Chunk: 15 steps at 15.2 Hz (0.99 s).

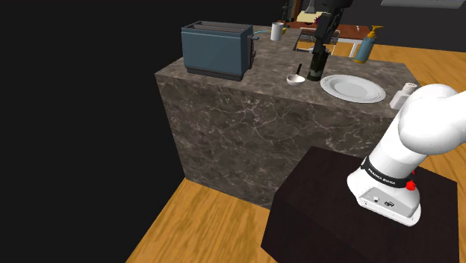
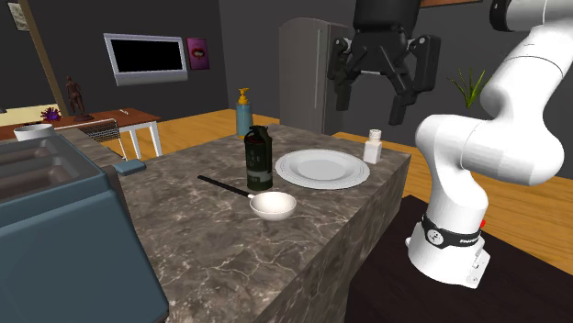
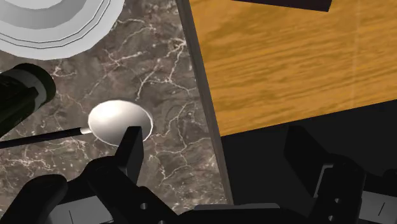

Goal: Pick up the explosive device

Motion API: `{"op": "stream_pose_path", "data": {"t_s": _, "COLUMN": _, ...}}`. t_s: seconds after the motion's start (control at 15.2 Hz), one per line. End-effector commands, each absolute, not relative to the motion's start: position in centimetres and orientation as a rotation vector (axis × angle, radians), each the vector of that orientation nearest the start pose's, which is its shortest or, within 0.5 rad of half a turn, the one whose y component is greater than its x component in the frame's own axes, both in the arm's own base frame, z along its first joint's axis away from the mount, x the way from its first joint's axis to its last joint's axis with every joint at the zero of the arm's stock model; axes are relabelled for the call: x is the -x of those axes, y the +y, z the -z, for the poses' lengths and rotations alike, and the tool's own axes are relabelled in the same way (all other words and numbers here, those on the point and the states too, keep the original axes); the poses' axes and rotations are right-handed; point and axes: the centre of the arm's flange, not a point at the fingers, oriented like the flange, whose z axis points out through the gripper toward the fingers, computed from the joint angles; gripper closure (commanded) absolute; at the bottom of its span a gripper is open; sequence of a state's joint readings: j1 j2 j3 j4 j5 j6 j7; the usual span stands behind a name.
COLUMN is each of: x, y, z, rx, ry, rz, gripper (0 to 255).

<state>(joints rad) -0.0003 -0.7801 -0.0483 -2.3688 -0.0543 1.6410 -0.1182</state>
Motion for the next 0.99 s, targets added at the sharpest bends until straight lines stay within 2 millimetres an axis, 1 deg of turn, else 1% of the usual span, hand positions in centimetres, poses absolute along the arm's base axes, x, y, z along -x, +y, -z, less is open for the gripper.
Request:
{"op": "stream_pose_path", "data": {"t_s": 0.0, "x": -31.5, "y": -2.5, "z": -58.9, "rx": 3.162, "ry": -0.135, "rz": 0.079, "gripper": 0}}
{"op": "stream_pose_path", "data": {"t_s": 0.92, "x": -36.1, "y": -20.3, "z": -54.9, "rx": 3.152, "ry": -0.140, "rz": -0.026, "gripper": 0}}
